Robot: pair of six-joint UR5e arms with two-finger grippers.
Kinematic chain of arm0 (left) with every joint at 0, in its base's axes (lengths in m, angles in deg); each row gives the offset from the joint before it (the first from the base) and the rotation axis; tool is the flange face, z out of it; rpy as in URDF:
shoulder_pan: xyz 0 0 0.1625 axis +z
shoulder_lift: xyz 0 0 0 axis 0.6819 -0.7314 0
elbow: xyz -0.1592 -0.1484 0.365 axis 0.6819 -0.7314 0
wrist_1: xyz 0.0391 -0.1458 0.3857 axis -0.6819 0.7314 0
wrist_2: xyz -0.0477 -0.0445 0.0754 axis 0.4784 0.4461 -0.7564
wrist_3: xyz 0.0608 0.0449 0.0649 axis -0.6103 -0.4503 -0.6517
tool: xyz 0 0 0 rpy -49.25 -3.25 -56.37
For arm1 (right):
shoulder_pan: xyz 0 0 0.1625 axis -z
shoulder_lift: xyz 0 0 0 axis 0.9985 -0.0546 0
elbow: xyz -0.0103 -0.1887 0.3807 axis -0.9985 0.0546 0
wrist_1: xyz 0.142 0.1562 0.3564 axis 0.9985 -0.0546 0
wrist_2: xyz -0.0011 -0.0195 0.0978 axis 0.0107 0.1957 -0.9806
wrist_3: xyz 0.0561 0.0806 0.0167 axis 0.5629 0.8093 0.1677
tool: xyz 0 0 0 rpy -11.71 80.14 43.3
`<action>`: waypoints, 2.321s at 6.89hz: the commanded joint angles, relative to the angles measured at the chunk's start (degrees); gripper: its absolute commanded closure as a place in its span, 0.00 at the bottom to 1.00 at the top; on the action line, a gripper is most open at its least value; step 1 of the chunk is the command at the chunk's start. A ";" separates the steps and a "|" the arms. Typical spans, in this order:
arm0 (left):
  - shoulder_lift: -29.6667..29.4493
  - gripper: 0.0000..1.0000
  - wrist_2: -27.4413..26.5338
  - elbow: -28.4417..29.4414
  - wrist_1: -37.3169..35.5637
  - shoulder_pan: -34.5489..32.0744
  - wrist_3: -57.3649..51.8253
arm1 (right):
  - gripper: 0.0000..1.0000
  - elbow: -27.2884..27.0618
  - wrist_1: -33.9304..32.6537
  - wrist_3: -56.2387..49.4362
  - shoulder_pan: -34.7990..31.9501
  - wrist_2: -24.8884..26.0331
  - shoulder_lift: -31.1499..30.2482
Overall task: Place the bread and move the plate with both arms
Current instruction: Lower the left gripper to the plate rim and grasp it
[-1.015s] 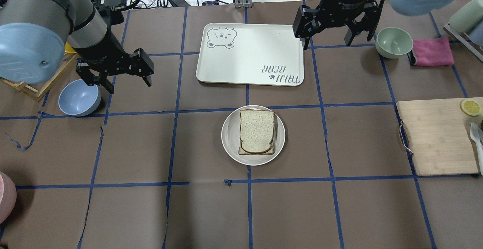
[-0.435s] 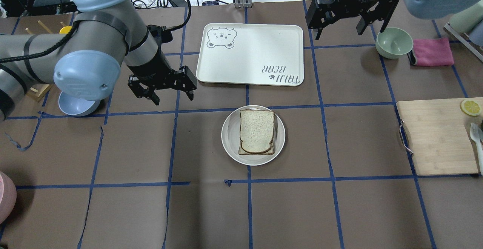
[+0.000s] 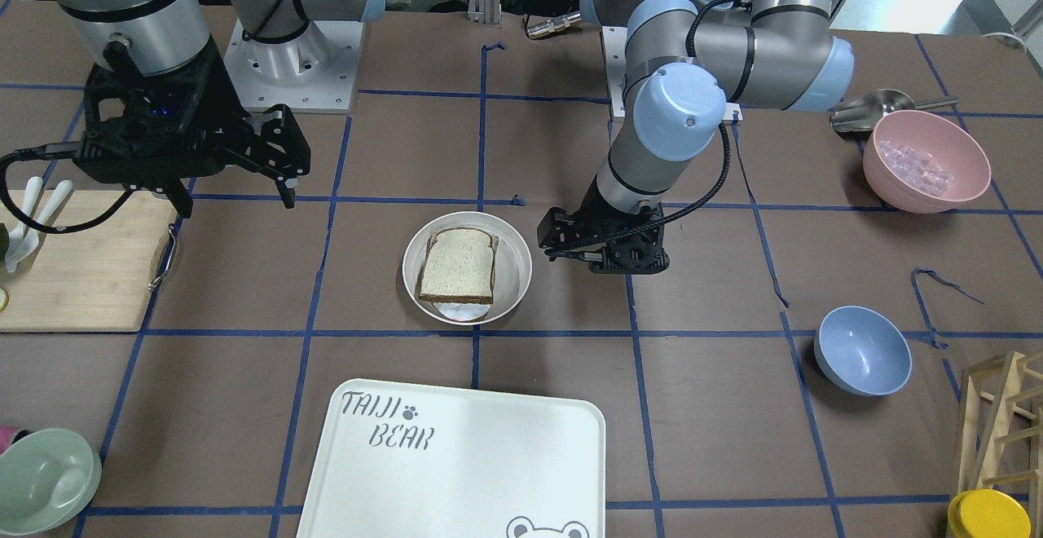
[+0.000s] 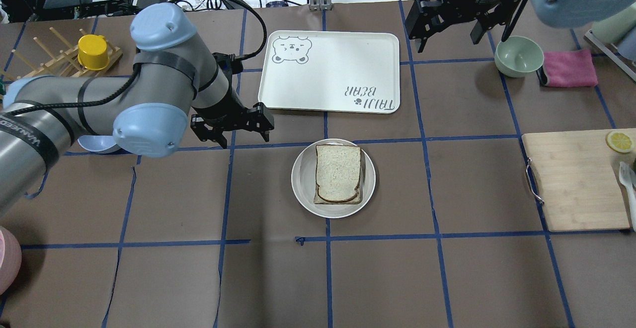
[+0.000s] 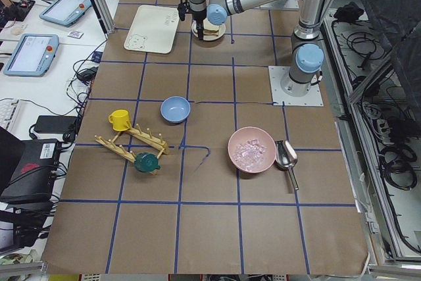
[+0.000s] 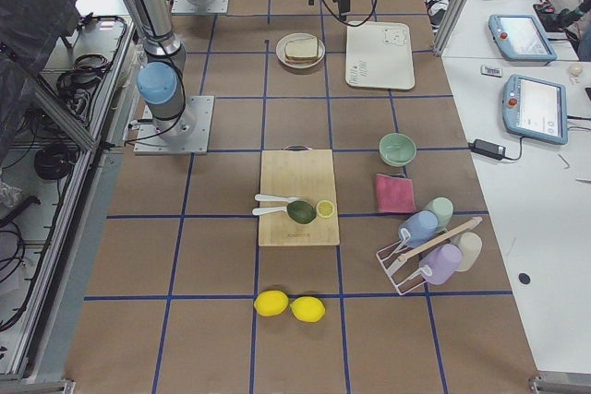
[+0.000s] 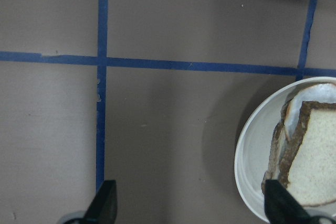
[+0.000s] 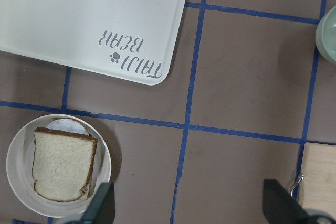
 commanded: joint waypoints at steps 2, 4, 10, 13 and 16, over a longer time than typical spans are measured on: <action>-5.55 0.00 0.02 -1.49 -7.06 -3.65 0.88 | 0.00 -1.47 -0.31 -0.96 1.44 -1.87 -1.72; -8.72 0.00 -0.07 -1.75 -10.14 -4.96 0.79 | 0.00 -1.56 0.56 -0.95 1.53 -1.96 -1.64; -10.84 0.92 0.28 -1.75 -10.51 -5.76 -0.53 | 0.00 -1.56 0.30 -0.87 1.53 -1.88 -1.73; -9.45 1.00 0.28 -0.18 -10.08 -5.15 -2.28 | 0.00 -1.56 0.48 -0.78 1.53 -1.88 -1.64; -8.65 1.00 4.93 5.00 -5.17 -2.87 -2.11 | 0.00 -0.77 1.79 2.65 1.62 -1.88 -1.64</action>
